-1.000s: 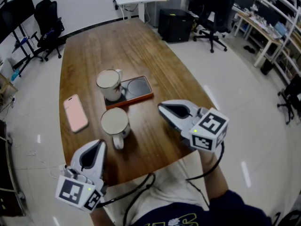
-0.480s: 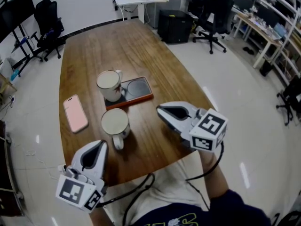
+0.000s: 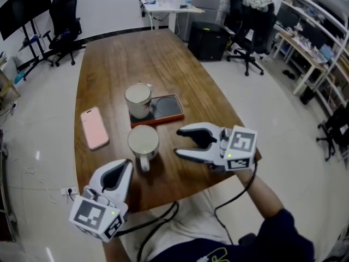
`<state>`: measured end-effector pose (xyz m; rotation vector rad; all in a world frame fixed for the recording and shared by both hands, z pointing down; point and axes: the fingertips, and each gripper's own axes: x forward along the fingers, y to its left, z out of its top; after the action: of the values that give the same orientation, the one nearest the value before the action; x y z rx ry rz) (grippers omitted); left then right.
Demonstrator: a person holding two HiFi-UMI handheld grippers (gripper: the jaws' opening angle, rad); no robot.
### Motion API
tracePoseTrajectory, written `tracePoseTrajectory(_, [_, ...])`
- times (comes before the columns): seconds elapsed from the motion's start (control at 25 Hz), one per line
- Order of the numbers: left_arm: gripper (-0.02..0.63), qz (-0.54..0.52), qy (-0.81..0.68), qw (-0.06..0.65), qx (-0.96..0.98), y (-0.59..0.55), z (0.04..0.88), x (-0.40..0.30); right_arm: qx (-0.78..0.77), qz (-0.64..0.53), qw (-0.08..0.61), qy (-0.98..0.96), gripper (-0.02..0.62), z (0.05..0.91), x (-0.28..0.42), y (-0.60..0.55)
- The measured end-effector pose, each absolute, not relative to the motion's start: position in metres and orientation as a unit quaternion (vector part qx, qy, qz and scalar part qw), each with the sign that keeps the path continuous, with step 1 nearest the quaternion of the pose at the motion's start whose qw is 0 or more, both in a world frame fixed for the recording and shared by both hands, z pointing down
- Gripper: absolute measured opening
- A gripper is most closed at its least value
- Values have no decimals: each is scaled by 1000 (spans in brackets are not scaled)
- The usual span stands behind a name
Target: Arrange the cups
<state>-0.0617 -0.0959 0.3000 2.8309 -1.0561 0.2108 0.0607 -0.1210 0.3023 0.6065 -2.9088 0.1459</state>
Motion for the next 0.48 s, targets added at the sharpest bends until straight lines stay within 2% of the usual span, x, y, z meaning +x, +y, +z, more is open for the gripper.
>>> tracePoseTrajectory(0.04, [3,69,-348,56,933,-96,300,-62,200,49,84,-975,209,303,58,-124])
tracePoseTrajectory(0.2, [3,67,-347,55,934,-96,300,-61,191,46,83,-977,186,303,47,-135])
tracePoseTrajectory(0.32, [3,67,-348,53,934,-96,300,-61,166,45,84,-982,276,303,37,-135])
tracePoseTrajectory(0.48, [3,67,-348,51,934,-96,299,-62,135,44,89,-986,322,304,28,-133])
